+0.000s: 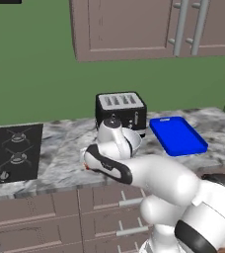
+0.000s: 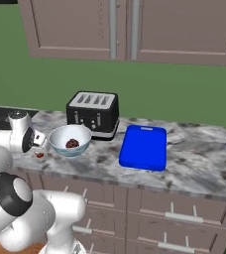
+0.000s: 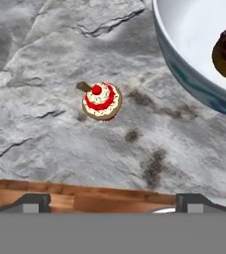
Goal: Place the bowl with cake and the cupcake onto the tray.
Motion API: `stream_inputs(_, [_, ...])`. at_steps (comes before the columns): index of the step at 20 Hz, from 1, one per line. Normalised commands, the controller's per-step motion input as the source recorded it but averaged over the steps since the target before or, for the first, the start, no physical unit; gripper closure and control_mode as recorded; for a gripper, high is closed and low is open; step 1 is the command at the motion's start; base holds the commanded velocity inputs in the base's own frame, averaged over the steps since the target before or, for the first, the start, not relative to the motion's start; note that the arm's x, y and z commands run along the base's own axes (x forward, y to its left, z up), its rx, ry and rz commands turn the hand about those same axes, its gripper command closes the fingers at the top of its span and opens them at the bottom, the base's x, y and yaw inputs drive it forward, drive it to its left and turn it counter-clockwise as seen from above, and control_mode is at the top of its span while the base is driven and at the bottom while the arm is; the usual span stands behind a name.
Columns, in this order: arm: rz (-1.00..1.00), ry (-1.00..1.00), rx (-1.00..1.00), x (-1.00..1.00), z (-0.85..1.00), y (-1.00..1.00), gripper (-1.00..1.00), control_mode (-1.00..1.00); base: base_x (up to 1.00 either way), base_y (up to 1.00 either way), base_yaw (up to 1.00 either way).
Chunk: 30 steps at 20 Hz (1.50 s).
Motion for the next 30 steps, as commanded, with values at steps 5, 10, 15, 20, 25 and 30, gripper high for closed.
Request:
stream_inputs(5, [0.0, 0.0, 0.0, 0.28, -0.16, 0.04, -1.0, -1.0, 0.0, 0.0, 0.0])
stream_inputs(10, [0.0, 0.0, 0.0, 0.21, -0.26, 0.08, -1.0, -1.0, 0.0, 0.0, 0.0])
stream_inputs(15, [0.0, 0.0, 0.0, 0.24, -0.2, 0.04, -1.0, -1.0, 0.0, 0.0, 0.0])
stream_inputs(20, [0.0, 0.0, 0.0, 0.2, -0.16, 0.12, -1.0, -1.0, 0.0, 0.0, 0.0])
stream_inputs(25, [0.0, 0.0, 0.0, 0.22, -0.14, 0.18, -1.0, -1.0, 0.0, 0.0, 0.0])
stream_inputs(30, [0.0, 0.0, 0.0, 0.29, -0.11, 0.01, -1.0, -1.0, 0.0, 0.0, 0.0])
